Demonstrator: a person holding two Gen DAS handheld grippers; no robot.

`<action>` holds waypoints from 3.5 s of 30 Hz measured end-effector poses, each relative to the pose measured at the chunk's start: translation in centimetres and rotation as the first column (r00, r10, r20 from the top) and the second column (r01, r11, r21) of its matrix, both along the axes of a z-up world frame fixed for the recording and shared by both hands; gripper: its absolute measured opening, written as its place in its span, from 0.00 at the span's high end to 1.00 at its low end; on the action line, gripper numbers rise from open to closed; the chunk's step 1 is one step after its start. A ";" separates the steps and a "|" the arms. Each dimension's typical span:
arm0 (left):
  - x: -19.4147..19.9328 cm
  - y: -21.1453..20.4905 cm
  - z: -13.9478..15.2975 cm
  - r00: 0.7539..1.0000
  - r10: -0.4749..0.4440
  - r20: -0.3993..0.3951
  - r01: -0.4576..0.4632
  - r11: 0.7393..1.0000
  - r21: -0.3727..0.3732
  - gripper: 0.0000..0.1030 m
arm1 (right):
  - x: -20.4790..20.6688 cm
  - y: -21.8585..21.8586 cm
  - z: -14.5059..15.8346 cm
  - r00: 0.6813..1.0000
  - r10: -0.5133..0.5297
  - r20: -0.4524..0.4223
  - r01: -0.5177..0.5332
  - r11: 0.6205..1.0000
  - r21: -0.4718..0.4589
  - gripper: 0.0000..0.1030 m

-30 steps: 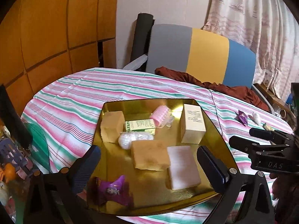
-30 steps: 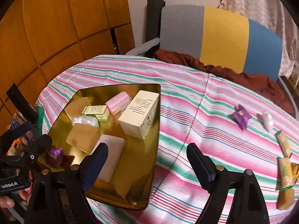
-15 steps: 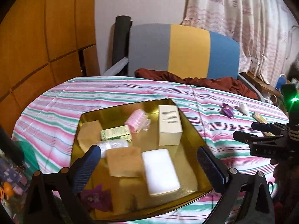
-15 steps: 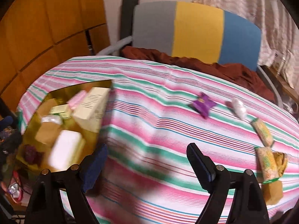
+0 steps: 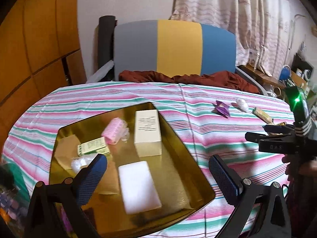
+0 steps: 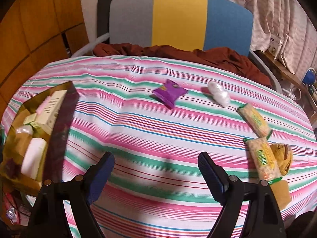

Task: Organize objects
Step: 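Move both open tools back to the remaining items on the cloth, then grasp the purple snack packet with the left tool, then grasp the white plastic bundle with the right tool while the left tool holds the packet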

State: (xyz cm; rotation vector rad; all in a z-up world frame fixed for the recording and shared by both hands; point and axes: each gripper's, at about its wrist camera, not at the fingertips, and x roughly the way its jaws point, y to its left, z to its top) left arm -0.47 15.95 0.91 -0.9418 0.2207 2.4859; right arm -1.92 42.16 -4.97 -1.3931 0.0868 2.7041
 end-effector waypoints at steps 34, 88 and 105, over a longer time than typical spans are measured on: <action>-1.7 17.0 -1.1 0.951 -0.296 0.095 0.300 0.953 -0.035 0.00 | -1.2 12.3 -5.9 0.913 -0.223 0.342 0.250 0.968 -0.035 0.09; -7.6 24.7 -10.5 0.965 -0.213 0.153 0.227 0.971 -0.077 0.58 | 1.4 13.8 -1.4 0.939 -0.248 0.237 0.282 0.952 -0.122 0.12; -7.8 24.1 -10.6 0.963 -0.220 0.156 0.224 0.974 -0.013 0.57 | -12.6 15.2 -1.6 0.983 -0.131 0.132 0.130 0.991 0.015 0.20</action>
